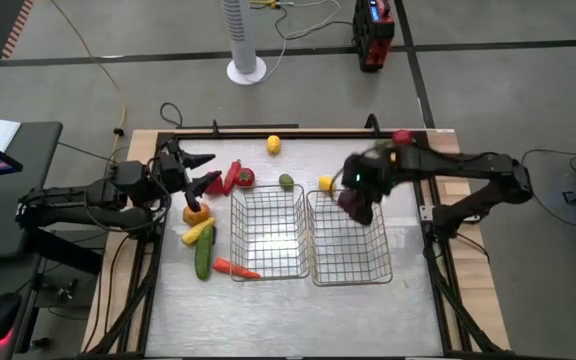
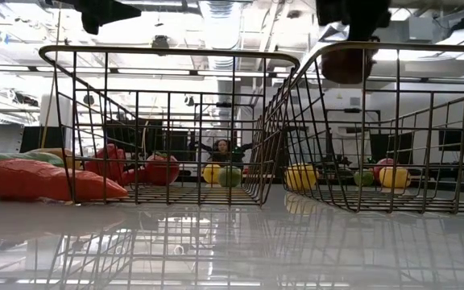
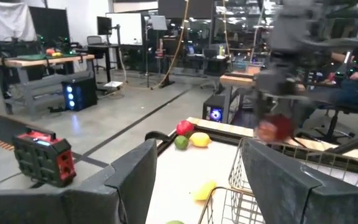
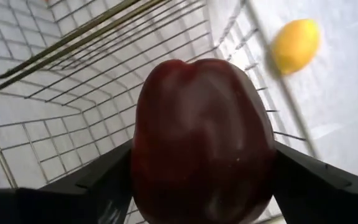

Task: Sort produce into baskets
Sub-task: Put the apple into the right wire basket, then put the bottom left lemon into the right wire basket

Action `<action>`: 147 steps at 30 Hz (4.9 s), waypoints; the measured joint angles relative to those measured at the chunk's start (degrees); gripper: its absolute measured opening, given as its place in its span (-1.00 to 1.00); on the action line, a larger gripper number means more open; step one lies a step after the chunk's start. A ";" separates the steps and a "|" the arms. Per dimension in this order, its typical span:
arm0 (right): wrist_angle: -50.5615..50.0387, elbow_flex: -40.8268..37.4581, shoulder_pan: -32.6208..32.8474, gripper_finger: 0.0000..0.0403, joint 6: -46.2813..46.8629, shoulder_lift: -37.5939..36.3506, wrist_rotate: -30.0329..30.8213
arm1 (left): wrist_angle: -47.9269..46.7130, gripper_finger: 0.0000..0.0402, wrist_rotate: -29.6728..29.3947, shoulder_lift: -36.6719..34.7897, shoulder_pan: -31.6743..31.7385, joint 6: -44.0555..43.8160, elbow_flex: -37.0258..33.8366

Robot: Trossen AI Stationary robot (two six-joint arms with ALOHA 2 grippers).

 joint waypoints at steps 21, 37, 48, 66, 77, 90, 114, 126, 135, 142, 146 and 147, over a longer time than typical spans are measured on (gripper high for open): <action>8.44 0.10 -14.27 0.90 -4.93 6.09 6.28 | 1.16 0.12 -1.08 2.42 0.00 0.15 -0.02; 0.14 16.19 -22.21 0.88 -12.11 33.04 2.87 | 2.47 0.12 -1.55 3.39 0.04 1.46 -0.02; -7.37 24.14 -21.06 0.88 -14.53 43.89 2.52 | 1.07 0.12 -1.66 3.26 0.04 1.49 -0.02; -6.39 25.02 -21.80 0.88 -15.89 44.18 2.08 | 1.18 0.12 -1.62 3.23 0.04 2.30 -0.02; -8.00 27.56 -23.60 0.88 -13.17 42.38 1.62 | 1.20 0.12 -1.55 3.26 0.04 2.31 -0.02; -2.46 23.49 -23.35 0.88 -11.74 42.38 1.36 | 0.48 0.12 -1.53 3.26 0.04 2.31 -0.02; -0.35 20.24 -24.33 0.88 -10.14 42.38 -0.19 | -0.17 0.12 -1.55 3.26 0.05 2.31 -0.02; 2.59 16.48 -24.33 0.88 -10.20 42.38 -2.33 | -0.28 0.12 -1.58 3.26 0.06 2.31 -0.02; 4.62 12.67 -23.72 0.87 -10.52 42.38 -2.05 | -0.31 0.12 -1.58 3.26 0.04 2.31 -0.02; 3.46 11.85 -23.89 0.66 -11.63 42.38 -1.37 | -0.33 0.12 -1.58 3.23 0.07 2.31 -0.02; 2.05 11.85 -23.93 0.50 -12.37 42.38 -0.14 | -0.37 0.12 -1.60 3.23 0.05 2.31 -0.02; 1.85 11.85 -23.93 0.47 -12.70 42.38 0.56 | -0.38 0.12 -1.60 3.25 0.06 2.31 -0.02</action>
